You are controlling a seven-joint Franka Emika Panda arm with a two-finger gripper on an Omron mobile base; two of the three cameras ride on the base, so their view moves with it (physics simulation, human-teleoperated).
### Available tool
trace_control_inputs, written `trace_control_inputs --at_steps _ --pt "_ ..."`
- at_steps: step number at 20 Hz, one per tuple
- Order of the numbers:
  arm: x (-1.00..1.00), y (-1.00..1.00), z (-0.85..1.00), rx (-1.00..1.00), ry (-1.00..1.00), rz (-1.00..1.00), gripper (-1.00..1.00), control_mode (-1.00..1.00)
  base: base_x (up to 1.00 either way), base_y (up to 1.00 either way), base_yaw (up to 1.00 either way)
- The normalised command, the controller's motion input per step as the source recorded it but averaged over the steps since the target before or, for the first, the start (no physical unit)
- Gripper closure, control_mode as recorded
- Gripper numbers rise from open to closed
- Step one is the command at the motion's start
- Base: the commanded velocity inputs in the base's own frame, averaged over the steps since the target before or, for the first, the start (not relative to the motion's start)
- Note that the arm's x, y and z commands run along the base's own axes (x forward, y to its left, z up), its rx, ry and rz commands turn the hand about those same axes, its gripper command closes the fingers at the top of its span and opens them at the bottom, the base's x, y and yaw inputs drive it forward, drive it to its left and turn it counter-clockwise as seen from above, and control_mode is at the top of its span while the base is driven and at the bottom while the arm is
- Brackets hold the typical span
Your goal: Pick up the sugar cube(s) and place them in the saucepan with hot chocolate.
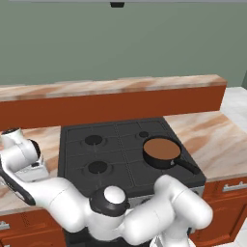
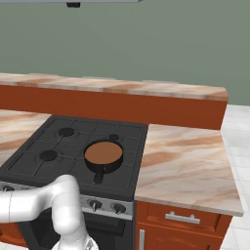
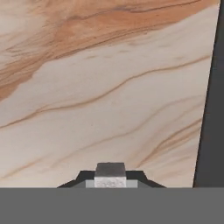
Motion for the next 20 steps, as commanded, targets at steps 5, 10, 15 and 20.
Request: trace_control_inputs --at_steps 5,10,15,20 --pt "-0.07 -1.00 0.89 0.00 -0.01 0.00 1.00 -1.00 0.00 0.00 0.00" --pt "-0.26 -1.00 0.72 0.04 -0.04 0.01 1.00 -1.00 0.00 0.00 0.00" --pt "-0.31 -1.00 0.65 0.02 -0.12 0.09 1.00 -1.00 0.00 0.00 0.00" --pt "-0.23 -1.00 0.54 0.00 -0.19 0.16 1.00 -1.00 0.00 0.00 0.00"
